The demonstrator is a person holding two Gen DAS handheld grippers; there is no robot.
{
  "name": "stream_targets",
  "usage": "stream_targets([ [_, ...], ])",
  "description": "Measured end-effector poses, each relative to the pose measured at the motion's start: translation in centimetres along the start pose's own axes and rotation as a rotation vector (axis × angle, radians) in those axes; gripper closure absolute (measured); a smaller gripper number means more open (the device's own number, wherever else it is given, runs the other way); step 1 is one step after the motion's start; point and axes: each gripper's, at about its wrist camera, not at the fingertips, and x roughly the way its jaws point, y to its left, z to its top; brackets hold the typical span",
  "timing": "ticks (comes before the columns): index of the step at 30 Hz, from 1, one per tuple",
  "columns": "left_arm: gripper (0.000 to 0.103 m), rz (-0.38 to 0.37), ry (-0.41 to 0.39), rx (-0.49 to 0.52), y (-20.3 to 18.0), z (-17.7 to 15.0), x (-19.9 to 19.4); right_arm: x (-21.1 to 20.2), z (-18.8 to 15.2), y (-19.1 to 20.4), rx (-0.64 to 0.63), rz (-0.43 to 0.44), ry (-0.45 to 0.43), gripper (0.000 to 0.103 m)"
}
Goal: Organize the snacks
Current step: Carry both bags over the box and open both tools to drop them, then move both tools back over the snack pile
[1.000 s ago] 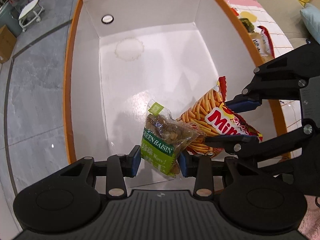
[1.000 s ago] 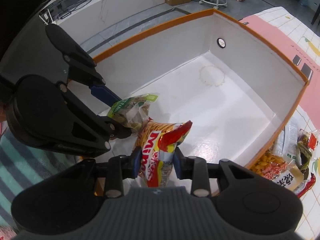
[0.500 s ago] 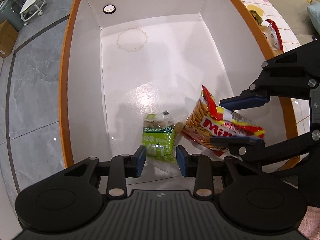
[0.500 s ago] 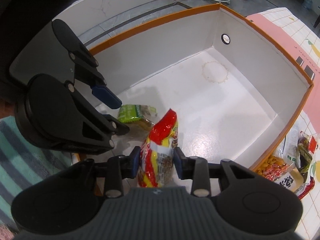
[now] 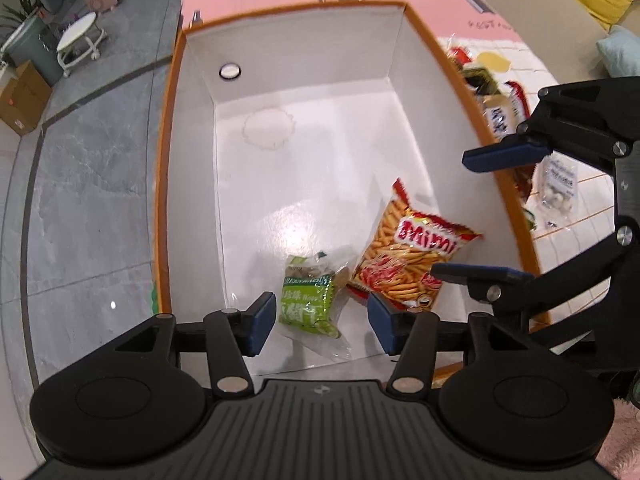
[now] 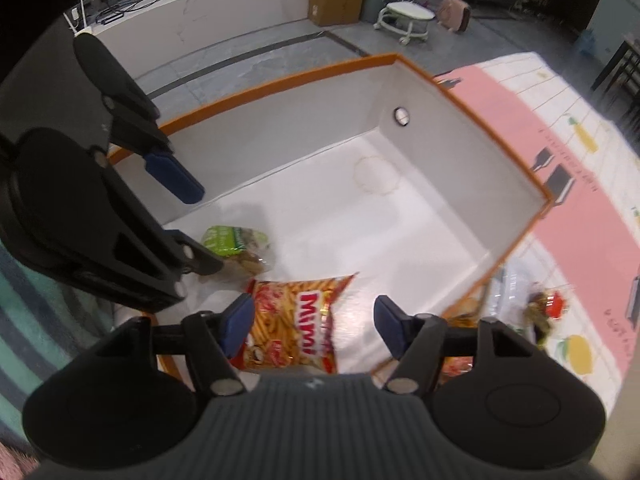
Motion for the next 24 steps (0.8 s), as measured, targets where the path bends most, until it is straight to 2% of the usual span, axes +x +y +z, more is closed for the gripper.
stream_targets([
  [6, 0.040, 0.051, -0.061, -0.025, -1.1, -0.2, -2.2, -2.9, -1.0, -0.8, 0.046, -0.035, -0.068, 0.035],
  [9, 0.040, 0.092, -0.123, -0.038, -2.0, -0.5, -4.0, -4.5, -1.7, -1.3, 0.089, -0.051, -0.113, 0.035],
  [12, 0.040, 0.103, -0.191, -0.054, -3.2, -0.5, -5.5, -6.5, -2.7, -2.1, 0.139, -0.077, -0.160, 0.034],
  [19, 0.040, 0.076, -0.346, -0.076, -7.4, -0.5, -7.7, -10.1, -7.0, -4.2, 0.269, -0.161, -0.254, 0.034],
  [24, 0.040, -0.014, -0.397, -0.066, -11.0, -0.4, -7.7, -11.3, -10.7, -5.3, 0.343, -0.216, -0.273, 0.034],
])
